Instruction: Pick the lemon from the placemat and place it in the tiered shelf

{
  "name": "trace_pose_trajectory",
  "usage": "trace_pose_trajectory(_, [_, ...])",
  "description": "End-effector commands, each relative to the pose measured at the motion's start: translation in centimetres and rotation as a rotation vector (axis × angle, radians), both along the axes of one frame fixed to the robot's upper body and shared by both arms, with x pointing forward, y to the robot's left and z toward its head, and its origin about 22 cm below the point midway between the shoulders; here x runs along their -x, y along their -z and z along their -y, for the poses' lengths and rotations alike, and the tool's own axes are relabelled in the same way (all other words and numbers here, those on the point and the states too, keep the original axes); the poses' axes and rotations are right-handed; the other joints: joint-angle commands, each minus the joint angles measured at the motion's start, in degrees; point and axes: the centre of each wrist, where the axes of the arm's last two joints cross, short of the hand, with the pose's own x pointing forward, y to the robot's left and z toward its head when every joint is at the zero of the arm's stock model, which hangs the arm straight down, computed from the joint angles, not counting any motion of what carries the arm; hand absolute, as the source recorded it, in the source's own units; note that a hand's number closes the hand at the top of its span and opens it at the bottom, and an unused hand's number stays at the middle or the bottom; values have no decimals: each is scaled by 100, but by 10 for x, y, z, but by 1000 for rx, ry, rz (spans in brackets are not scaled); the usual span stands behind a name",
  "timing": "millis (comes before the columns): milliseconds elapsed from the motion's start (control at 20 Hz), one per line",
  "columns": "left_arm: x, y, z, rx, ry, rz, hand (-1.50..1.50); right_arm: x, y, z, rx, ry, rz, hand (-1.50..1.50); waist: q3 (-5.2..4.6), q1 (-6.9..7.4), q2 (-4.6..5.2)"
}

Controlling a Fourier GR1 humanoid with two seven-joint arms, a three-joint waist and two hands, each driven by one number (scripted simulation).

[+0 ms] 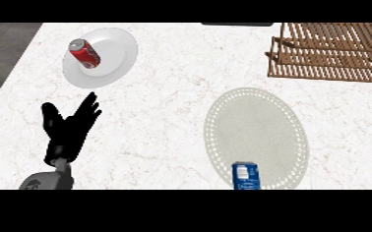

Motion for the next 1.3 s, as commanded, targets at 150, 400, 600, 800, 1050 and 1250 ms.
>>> trace_pose_trajectory(150, [7, 6, -1, 5, -1, -41, 0, -22, 28, -1, 31, 16, 9, 150, -20, 0, 17])
trace_pose_trajectory(400, [-2, -3, 10, 3, 1, -40, 0, -26, 23, 2, 3, -19, 64, 150, -18, 17, 23])
trace_pose_trajectory(600, [-2, 0, -2, 14, 7, -59, 0, -27, 26, 8, 6, -45, 55, 150, -19, -9, 24])
trace_pose_trajectory(800, [8, 4, -3, 4, 3, -40, 0, -23, 17, 14, 21, -37, 23, 150, -20, 4, 16])
trace_pose_trajectory(1050, [0, -3, 8, 16, 10, -53, 0, -31, 27, 9, -164, 19, 62, 150, -15, -3, 16])
trace_pose_trajectory(1250, [-1, 7, -10, 15, -15, -58, 0, -25, 9, 15, -272, 37, 115, -150, -20, 1, 38])
